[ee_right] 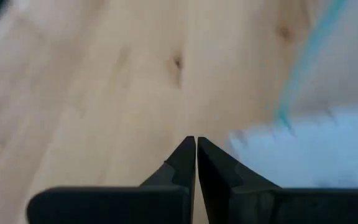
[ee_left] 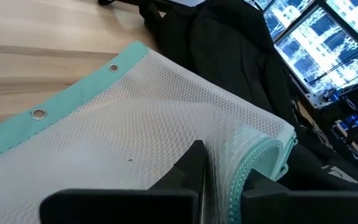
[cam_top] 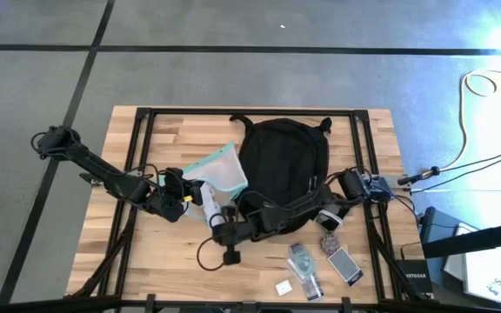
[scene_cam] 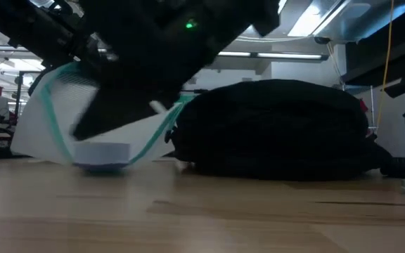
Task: Unpack backpack
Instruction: Put the white pill organizer into the transparent zipper bag
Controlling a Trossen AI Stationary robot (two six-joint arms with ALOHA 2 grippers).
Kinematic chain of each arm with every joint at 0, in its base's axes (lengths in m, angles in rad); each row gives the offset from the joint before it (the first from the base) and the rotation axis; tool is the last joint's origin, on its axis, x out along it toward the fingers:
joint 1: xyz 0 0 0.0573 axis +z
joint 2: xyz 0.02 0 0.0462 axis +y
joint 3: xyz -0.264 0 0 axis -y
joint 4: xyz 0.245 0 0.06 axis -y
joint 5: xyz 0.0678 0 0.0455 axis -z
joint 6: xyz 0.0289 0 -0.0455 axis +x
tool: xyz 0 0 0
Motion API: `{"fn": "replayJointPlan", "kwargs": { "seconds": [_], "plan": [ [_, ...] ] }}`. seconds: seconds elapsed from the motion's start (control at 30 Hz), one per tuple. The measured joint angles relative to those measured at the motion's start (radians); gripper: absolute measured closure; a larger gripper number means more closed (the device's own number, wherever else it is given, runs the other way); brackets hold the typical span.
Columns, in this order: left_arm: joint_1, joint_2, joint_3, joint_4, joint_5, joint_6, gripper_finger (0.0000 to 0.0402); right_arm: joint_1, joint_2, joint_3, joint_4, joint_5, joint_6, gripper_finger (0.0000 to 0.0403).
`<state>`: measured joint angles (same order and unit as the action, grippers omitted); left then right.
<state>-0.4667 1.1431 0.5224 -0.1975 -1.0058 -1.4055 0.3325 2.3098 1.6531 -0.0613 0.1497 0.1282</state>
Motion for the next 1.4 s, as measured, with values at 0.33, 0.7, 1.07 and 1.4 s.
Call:
{"fn": "replayJointPlan", "kwargs": {
  "seconds": [0.33, 0.7, 1.07, 1.4],
  "plan": [
    [0.000, 0.000, 0.000, 0.001, 0.000, 0.003, 0.0400, -0.028, -0.015, -0.001, -0.089, -0.010, -0.037, 0.0402],
    [0.000, 0.000, 0.000, -0.001, 0.000, 0.019, 0.0400, -0.004, -0.121, 0.003, -0.363, 0.054, -0.186, 0.0338],
    [0.005, 0.000, 0.000, 0.000, -0.003, 0.020, 0.0400, -0.050, -0.096, 0.003, -0.368, 0.090, -0.272, 0.0174],
    [0.005, 0.000, 0.000, 0.000, -0.002, 0.028, 0.0400, -0.052, -0.065, 0.003, -0.313, 0.078, -0.360, 0.0270]
  ]
}}
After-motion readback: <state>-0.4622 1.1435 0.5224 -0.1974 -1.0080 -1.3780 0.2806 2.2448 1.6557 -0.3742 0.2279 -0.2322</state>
